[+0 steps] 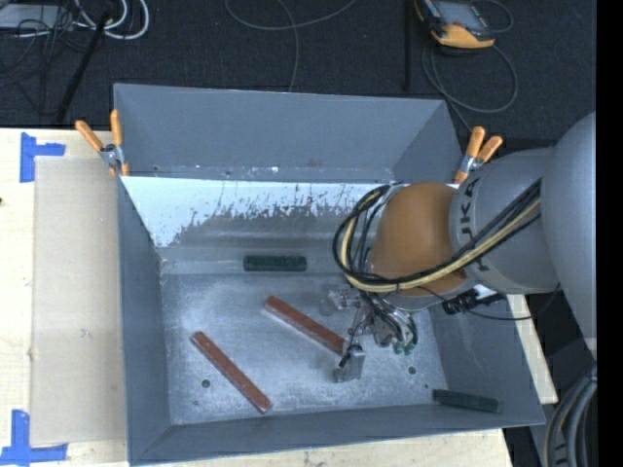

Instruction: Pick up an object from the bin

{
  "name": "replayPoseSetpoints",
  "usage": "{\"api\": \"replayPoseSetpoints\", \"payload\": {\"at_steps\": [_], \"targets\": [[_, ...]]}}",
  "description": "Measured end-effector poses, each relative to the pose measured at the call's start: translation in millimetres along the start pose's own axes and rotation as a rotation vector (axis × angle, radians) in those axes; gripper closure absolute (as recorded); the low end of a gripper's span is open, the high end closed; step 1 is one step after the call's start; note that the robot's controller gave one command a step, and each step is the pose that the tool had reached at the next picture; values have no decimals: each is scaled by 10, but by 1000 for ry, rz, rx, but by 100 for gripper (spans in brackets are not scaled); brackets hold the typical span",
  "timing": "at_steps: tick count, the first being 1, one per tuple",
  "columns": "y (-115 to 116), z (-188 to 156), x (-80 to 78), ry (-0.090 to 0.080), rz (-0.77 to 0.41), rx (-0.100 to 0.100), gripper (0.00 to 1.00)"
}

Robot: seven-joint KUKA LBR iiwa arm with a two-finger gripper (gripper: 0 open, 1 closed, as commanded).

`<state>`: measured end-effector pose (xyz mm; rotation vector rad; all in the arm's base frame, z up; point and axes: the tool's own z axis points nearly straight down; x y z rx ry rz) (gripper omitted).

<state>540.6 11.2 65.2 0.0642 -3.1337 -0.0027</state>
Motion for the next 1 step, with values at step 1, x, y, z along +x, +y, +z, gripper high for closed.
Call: {"api": "replayPoseSetpoints", "payload": {"at_steps": [1], "targets": [[-7,-41,-12,-5,-2,2,100]]}}
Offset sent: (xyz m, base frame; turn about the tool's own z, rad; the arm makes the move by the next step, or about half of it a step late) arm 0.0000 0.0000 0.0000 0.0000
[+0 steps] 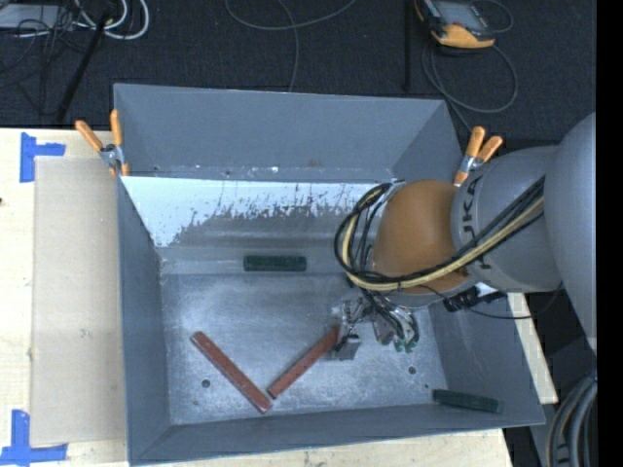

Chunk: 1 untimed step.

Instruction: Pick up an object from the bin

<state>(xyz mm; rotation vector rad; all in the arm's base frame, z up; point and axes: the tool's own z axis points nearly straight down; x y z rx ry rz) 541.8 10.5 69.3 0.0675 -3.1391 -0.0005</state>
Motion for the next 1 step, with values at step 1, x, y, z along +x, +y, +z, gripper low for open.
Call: {"api": "replayPoseSetpoints", "payload": {"at_steps": [1], "targets": [[-1,1,0,0,-1,0,0]]}}
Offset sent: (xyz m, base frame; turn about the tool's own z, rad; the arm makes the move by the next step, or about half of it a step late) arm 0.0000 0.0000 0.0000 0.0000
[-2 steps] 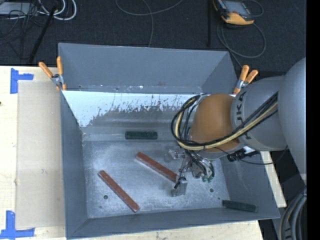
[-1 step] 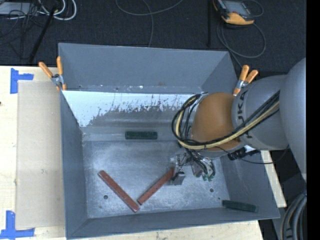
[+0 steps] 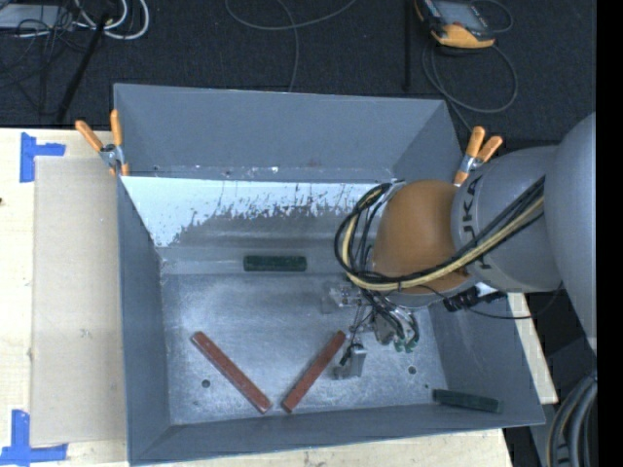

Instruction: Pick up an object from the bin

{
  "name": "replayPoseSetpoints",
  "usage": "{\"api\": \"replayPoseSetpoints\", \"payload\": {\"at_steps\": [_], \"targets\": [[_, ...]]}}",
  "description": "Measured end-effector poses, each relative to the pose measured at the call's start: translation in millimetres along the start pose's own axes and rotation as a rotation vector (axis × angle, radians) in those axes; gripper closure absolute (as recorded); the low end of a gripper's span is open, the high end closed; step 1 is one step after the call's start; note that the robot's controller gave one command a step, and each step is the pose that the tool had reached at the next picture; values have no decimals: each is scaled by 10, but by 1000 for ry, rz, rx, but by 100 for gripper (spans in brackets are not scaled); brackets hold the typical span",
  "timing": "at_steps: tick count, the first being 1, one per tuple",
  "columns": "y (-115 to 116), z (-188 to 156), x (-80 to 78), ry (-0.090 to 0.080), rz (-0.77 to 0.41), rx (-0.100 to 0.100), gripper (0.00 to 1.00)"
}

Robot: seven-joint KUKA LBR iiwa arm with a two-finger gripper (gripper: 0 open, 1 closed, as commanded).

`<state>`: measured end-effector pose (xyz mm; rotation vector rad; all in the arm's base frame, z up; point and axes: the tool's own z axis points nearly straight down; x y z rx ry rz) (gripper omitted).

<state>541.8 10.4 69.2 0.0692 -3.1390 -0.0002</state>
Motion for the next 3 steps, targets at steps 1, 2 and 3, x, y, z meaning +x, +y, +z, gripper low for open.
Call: {"api": "replayPoseSetpoints", "payload": {"at_steps": [1,2,3], "targets": [[410,3,319,3,-294,-1,0],[403,0,314,1,-295,0,100],[404,1,314,1,-295,0,0]]}}
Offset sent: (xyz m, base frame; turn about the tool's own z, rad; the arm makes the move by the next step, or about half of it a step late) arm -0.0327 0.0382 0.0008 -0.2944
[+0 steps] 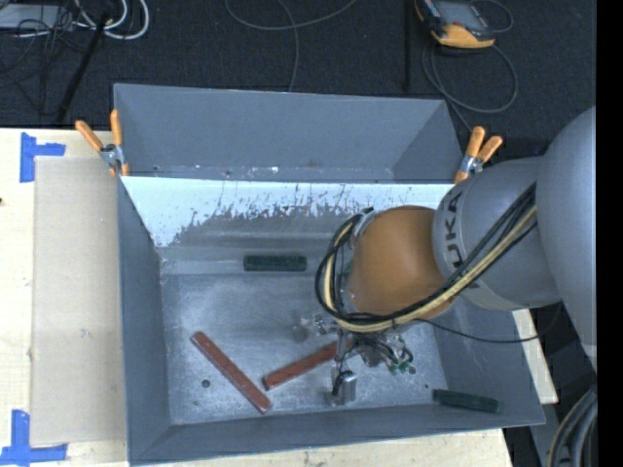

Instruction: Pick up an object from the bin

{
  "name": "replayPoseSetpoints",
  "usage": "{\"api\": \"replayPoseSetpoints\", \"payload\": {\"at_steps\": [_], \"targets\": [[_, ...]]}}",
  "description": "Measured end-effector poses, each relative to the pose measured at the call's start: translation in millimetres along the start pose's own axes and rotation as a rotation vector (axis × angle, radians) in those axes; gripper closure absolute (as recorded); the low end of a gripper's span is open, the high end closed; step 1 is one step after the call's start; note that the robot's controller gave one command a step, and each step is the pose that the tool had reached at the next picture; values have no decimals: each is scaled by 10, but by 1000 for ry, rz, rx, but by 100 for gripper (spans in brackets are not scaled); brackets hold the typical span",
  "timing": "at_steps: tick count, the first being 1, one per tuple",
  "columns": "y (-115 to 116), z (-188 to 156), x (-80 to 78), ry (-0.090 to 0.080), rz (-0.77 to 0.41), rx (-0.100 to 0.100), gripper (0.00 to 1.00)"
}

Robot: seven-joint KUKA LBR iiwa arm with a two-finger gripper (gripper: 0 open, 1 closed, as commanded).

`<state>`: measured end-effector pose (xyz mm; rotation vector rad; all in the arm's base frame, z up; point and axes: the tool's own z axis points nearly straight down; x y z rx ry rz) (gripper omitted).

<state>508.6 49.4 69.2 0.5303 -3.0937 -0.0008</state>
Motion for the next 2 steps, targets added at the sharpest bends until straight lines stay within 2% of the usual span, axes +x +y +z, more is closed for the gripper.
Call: {"api": "replayPoseSetpoints", "payload": {"at_steps": [1,2], "targets": [[0,-2,-1,0,-1,0,100],[-323,-1720,274,-8,-173,4,100]]}}
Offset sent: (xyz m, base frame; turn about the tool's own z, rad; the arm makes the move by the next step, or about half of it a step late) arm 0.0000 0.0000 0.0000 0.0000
